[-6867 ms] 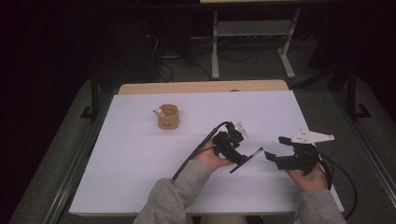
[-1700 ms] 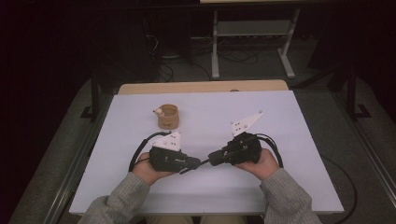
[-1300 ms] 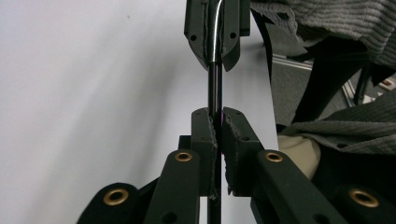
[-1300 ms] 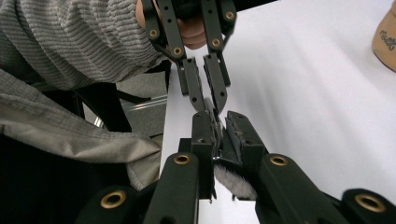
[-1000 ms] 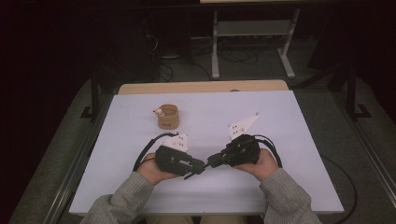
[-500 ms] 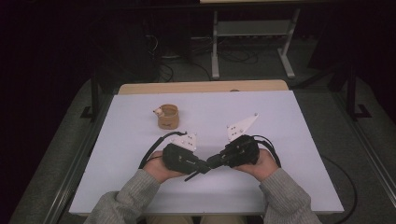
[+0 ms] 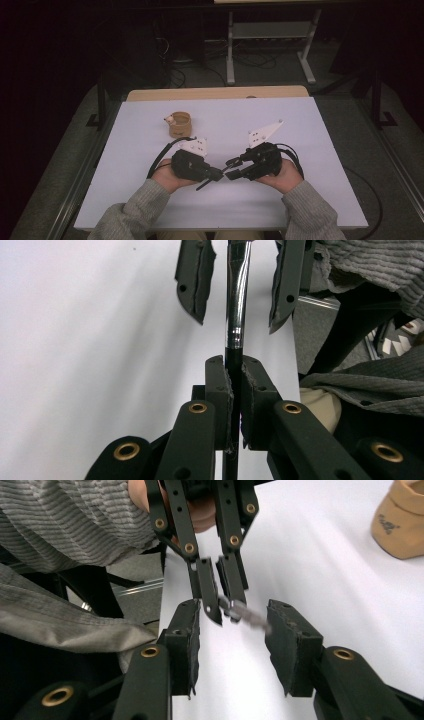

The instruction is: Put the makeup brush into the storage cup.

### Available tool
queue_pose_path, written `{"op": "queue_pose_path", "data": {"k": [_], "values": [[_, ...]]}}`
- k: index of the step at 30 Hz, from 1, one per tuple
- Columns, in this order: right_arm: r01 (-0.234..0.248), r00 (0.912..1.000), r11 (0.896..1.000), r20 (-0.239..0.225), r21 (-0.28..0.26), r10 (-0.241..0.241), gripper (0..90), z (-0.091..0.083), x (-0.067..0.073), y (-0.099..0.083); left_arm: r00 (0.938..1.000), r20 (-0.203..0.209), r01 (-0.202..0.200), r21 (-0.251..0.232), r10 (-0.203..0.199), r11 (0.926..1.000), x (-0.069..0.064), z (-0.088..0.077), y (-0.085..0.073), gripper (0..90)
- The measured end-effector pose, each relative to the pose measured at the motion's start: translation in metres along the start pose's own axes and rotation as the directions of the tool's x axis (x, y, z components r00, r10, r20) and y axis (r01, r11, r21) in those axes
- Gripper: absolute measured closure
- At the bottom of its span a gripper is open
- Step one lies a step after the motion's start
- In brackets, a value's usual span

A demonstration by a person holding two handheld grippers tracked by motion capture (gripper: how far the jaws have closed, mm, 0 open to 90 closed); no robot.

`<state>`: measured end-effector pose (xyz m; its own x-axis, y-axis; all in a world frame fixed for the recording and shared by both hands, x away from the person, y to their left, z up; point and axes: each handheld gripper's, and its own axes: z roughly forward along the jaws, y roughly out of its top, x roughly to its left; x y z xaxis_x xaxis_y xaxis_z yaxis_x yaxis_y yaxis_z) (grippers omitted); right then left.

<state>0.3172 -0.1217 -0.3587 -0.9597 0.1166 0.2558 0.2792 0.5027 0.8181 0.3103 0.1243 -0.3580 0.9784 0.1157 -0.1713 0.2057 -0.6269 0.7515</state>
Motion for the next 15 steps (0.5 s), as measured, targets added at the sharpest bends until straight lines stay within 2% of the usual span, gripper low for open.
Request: {"op": "queue_pose_path", "data": {"k": [10,15], "values": [[-0.018,0.9982,1.000,0.057,-0.004,0.018,48.5,-0.010,-0.003,-0.005,0.9994,-0.025,0.022,-0.024,-0.023,0.9995,0.005,-0.012,0.002,84.1],[-0.041,0.9950,0.999,0.090,-0.026,0.043,45.1,-0.017,-0.006,-0.013,0.9990,-0.036,0.027,-0.035,-0.028,0.9990,0.009,-0.019,0.001,84.1]]}}
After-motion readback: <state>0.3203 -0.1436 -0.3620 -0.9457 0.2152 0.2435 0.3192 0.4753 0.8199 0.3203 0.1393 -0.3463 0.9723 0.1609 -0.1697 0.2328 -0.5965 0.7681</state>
